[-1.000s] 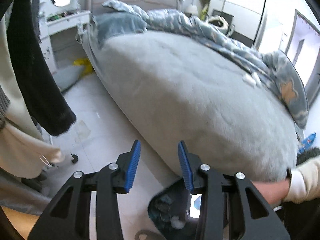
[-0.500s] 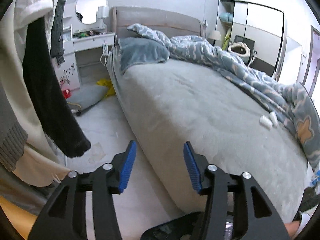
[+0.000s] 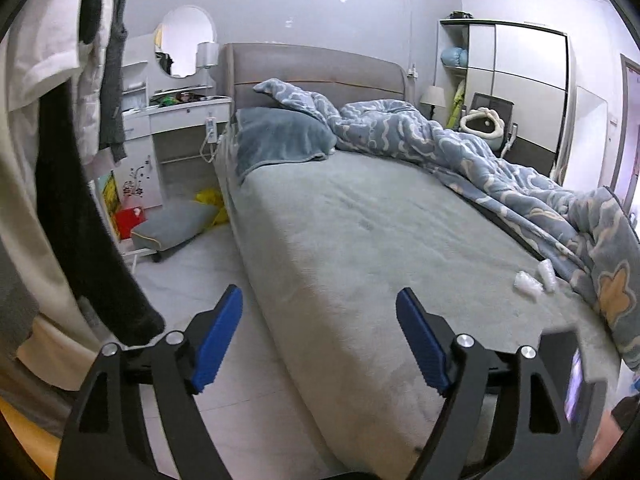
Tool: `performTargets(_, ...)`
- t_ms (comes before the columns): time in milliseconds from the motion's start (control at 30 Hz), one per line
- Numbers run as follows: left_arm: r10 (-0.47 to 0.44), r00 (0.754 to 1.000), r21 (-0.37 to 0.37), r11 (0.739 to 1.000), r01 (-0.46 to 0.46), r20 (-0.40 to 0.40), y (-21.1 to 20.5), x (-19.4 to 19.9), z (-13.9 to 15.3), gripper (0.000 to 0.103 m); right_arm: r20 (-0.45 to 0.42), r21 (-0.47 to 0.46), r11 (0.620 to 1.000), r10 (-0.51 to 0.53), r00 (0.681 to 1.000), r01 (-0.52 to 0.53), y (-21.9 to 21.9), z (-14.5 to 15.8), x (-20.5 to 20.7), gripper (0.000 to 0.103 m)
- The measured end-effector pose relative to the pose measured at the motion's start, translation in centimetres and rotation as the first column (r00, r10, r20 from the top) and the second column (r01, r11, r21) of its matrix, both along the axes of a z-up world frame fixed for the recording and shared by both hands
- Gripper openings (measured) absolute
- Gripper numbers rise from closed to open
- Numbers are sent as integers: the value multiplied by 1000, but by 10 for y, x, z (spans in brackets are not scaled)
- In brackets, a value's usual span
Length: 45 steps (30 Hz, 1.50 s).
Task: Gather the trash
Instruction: 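Move both tools back toward the remaining trash on the bed, then grasp the clear plastic-wrapped roll with the right tool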
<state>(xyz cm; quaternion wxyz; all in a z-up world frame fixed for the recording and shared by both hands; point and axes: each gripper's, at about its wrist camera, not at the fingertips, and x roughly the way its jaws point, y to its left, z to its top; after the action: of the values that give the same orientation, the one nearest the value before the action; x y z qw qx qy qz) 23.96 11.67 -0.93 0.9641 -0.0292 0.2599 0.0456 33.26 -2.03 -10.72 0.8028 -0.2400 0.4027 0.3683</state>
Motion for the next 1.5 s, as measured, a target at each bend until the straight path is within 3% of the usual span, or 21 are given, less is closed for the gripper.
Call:
performTargets(233,-41,999,-13,999,41,-6,-33,20,-7,87,59,72,985,-161,985,157,-60,27,42,78)
performTargets(400,-73,997,-28,997,72,-11,-58,36,-13,88,82,140,949,-294,952,281,-110,41,70,80)
performTargets(733,-125,991,-44,991,123,-47,-101,64,-32,88,104,184,844,-526,844,503,-223,32,118,81)
performTargets(900,-165,984,-78,984,159,-70,-130,78,-42,90,60,206,785,-606,793,584,-268,17,136,81)
performTargets(1267,-260,960,-103,963,250,-106,-189,98,-61,92,44,217,763,-631,775,609,-297,3,150,81)
performTargets(1500,-299,943,-147,949,278,-149,-206,110,-73,93,9,198,760,-633,774,620,-299,-10,168,71)
